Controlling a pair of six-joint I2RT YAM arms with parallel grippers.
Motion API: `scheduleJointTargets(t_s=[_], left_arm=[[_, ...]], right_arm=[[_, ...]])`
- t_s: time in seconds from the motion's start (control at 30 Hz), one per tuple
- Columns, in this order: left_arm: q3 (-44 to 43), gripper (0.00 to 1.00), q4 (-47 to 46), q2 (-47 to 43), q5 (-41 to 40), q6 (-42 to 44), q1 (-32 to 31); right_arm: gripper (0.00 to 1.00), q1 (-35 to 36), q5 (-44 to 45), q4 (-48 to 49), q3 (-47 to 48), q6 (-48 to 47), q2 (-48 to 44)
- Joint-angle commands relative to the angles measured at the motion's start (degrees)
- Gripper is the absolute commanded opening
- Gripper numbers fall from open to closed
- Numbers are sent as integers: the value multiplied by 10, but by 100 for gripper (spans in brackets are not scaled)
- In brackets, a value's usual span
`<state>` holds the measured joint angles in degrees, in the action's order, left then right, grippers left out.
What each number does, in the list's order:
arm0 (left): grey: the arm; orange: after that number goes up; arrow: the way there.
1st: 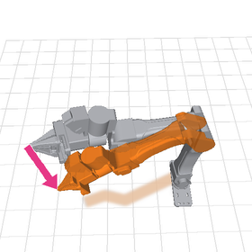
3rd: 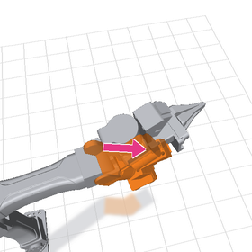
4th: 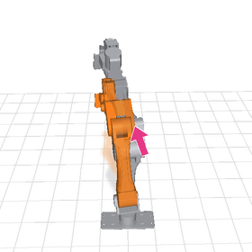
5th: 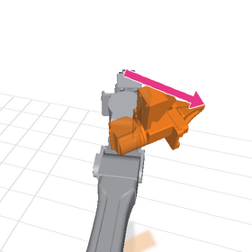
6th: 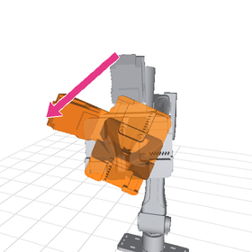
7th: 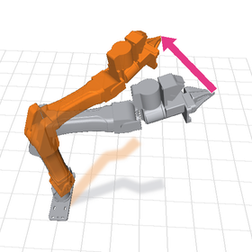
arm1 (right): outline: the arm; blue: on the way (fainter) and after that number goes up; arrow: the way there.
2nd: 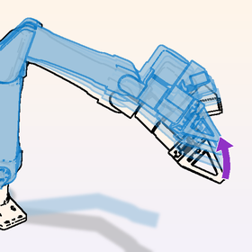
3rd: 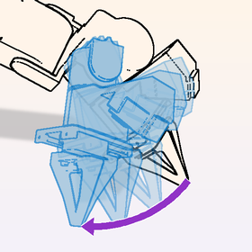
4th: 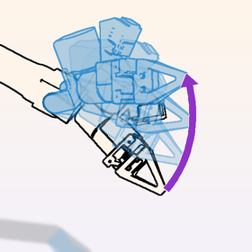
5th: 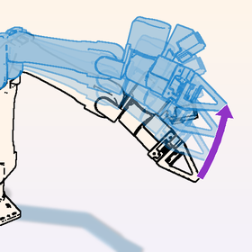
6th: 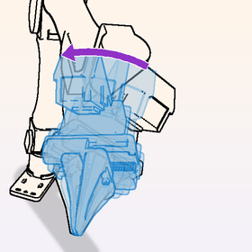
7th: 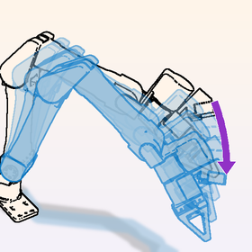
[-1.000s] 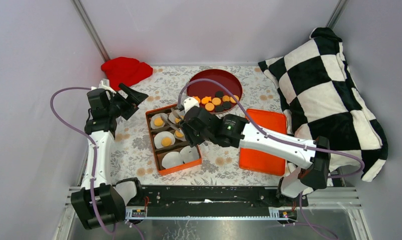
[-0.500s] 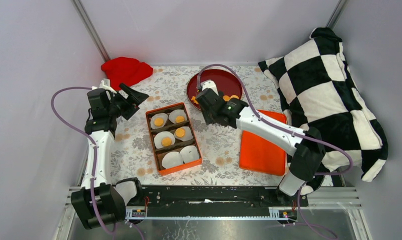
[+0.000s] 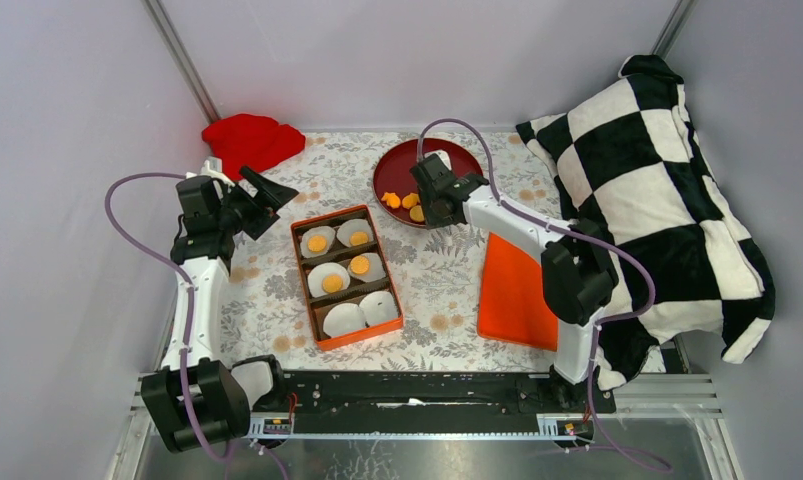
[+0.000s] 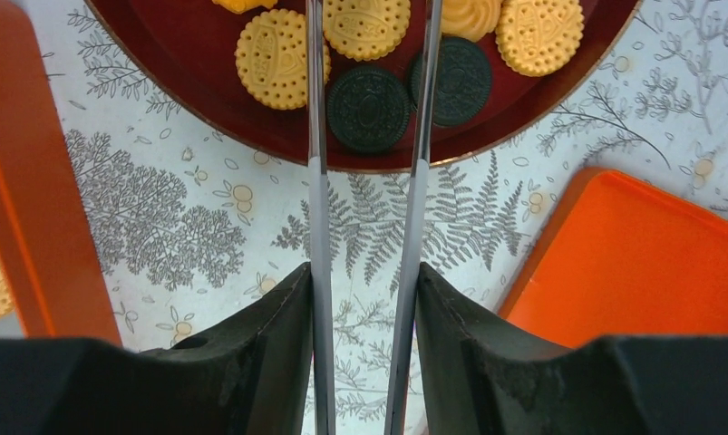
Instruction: Pack the cookies
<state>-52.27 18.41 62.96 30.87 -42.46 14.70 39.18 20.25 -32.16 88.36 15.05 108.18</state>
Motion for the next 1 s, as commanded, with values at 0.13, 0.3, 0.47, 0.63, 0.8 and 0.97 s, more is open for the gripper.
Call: scheduleJointTargets(t_s=[0.13,0.3,0.47,0.63,0.8,0.97], left_arm=[[3,91,-27,12,5,19,5],[6,91,-36,20,9,15,5],[7,91,-39,20,10,15,4],[7,91,-37,14,13,19,4],[6,91,-46,24,21,14,4],[0,91,-42,27,23,15,3]], right_arm=[[49,-26,-14,28,50,-9,34],[49,-28,3,29,52,-17,16],[49,-28,9,35,55,-25,-11],[49,-28,16,29,60,-27,-24],[49,-28,34,22,72,-35,-32],[49,-30,53,24,72,-41,-41]])
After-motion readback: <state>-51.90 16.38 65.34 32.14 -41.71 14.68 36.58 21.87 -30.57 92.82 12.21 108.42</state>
